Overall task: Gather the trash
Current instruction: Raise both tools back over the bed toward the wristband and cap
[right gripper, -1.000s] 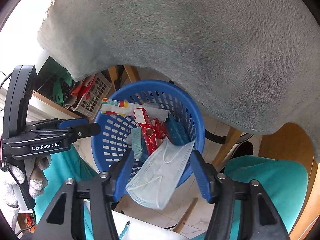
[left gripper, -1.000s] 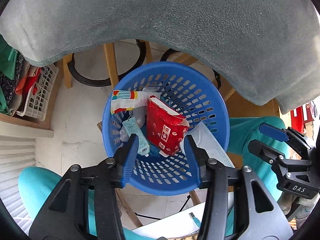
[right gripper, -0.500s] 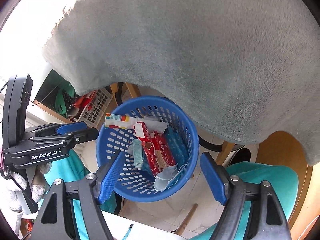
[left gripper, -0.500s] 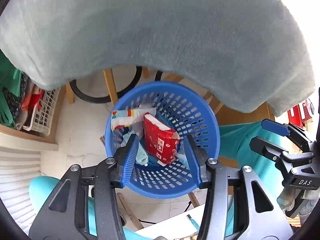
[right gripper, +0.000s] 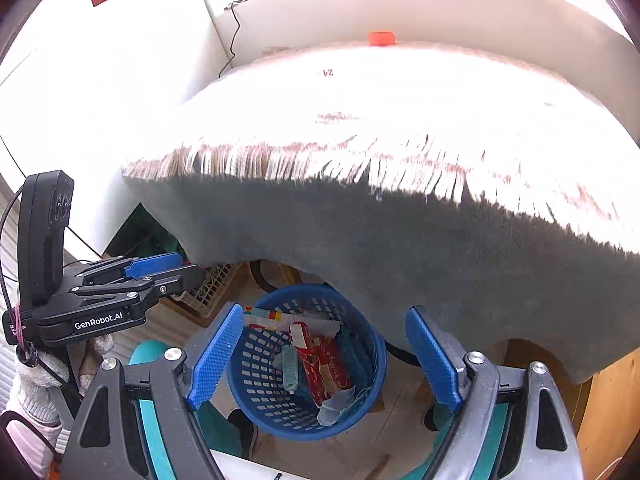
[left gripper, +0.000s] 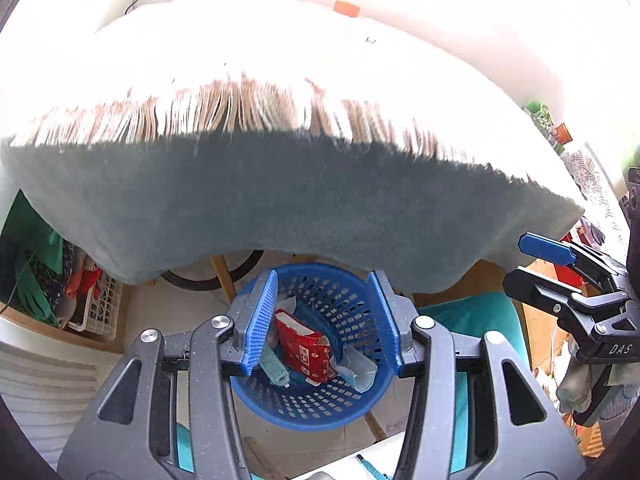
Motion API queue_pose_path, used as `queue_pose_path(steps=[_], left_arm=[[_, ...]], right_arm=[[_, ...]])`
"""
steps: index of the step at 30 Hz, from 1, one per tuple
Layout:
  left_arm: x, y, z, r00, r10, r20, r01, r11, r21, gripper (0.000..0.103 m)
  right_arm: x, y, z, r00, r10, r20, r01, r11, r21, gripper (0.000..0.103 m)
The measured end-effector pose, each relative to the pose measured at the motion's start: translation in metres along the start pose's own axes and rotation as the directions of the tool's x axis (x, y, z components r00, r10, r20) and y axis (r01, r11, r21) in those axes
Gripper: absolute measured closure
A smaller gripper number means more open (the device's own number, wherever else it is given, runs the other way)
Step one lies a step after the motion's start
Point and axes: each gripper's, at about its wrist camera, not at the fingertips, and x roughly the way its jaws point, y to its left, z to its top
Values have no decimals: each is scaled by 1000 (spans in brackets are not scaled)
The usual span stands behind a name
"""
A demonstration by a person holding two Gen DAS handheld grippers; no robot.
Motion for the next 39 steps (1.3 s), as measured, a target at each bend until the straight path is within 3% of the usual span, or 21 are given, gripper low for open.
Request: queue_pose_path(steps=[11, 23, 34, 37, 39], left_arm=[[-25, -18, 62, 995, -33, 92, 28, 998, 53, 55], [3, -28, 153, 990, -88, 107, 82, 995, 56, 55], [60, -22, 217, 992, -122, 23, 122, 992, 12, 55], [74, -21, 229, 995, -102, 14, 101, 995, 22, 56], [82, -21, 235, 995, -95, 4, 95, 995, 24, 68]], right_arm=[[-45, -5, 53, 988, 17, 155, -15, 1000, -14, 14], [-50, -55, 150, 973, -37, 230, 37, 999, 3, 14], [11, -91, 241, 988, 35, 149, -41, 999, 33, 15], [31, -100, 260, 990, 47, 129, -55, 997, 52, 25], [43, -107, 272, 991, 64, 117, -74, 994, 80, 31]])
